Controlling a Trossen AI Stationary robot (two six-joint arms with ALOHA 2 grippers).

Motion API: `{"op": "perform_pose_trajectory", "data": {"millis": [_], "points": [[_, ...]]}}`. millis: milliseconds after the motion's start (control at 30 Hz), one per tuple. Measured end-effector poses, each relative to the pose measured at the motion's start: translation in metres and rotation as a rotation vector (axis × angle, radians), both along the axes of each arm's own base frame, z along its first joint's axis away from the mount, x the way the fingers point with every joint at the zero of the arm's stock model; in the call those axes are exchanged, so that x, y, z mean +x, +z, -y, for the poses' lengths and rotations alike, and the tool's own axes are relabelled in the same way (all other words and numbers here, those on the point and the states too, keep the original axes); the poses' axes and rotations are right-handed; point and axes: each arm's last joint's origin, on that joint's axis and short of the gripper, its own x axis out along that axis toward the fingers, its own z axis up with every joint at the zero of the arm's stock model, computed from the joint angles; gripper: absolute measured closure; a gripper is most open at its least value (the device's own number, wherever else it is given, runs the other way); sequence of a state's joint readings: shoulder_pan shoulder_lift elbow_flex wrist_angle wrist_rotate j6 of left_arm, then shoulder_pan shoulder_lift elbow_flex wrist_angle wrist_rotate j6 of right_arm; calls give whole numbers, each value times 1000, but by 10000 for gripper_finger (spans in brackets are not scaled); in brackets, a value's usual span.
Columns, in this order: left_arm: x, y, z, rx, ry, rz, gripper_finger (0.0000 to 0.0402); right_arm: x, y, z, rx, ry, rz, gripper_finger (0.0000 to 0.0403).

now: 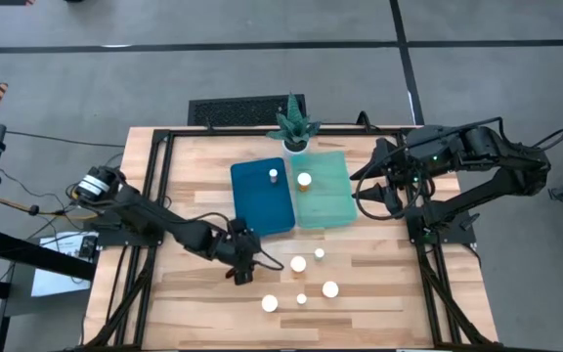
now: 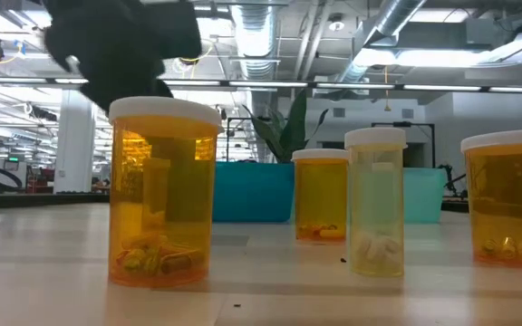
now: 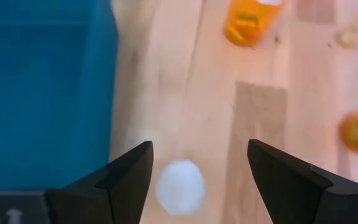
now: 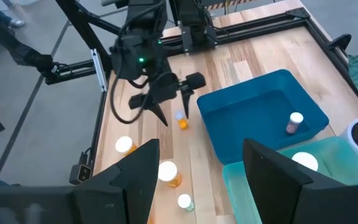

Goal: Pick and place medicine bottles into bin by pill shape (circle, oval)
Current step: Put the small orange tablet bottle into the blue bin

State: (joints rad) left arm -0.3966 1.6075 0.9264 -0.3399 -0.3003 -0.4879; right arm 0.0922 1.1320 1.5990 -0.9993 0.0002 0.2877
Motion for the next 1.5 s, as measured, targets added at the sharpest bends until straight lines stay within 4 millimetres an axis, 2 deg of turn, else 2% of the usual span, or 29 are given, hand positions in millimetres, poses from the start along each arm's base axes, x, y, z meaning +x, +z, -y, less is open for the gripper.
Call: {"op": "perform_pose_trajectory", "data": {"millis": [433, 867, 1500], "points": [[-8, -1, 0, 27, 15, -54, 148, 0, 0, 0, 1, 0, -3, 165], [-9, -2, 0, 31, -8, -79, 237, 0, 0, 0, 2, -1, -3, 165], [-9, -1, 1, 5, 17, -70, 289, 0, 0, 0, 1, 0, -3, 165]]}}
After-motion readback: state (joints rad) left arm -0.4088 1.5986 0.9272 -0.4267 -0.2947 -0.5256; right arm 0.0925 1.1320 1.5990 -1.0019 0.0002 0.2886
